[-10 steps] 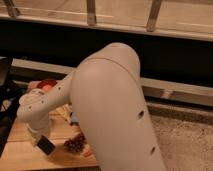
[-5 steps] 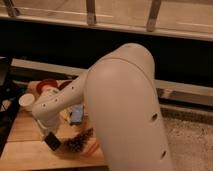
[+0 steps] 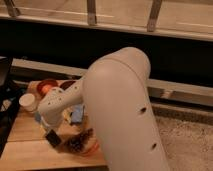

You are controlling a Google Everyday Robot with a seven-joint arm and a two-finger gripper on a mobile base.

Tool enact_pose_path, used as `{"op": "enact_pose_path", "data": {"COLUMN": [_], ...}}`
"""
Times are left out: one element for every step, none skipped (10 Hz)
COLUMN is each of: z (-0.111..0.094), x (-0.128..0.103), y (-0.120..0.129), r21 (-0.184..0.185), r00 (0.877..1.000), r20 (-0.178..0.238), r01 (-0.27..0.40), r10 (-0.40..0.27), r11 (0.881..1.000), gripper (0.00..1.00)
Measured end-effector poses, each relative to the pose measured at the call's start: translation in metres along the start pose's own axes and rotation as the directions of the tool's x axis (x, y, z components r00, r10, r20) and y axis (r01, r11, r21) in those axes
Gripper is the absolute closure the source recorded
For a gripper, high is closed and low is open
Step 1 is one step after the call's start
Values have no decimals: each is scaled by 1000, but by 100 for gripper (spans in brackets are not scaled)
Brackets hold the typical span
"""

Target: Place eraser in table surface

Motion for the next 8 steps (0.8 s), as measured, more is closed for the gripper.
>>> {"op": "enact_pose_path", "data": {"z": [11,21,29,36,38,38,33,25], "x": [-2,-4,-5,-5,-6,-8,-12,-17], "y": [0,-1,2,2,2,4,8,14], "r21": [-14,-26,-38,-47,-48,-41,-29,-18], "r00": [1000,1000,999,999,999,999,999,998], "r20": [-11,-24,-34,-41,-42,-44,-45,-46], "r01": [0,-1,2,2,2,11,28,45], "r10": [0,1,-3,-4,-4,-13,-29,-46], "r11": [1000,1000,999,999,999,999,999,999], "gripper": [79,69,57,46,40,35,35,35]}}
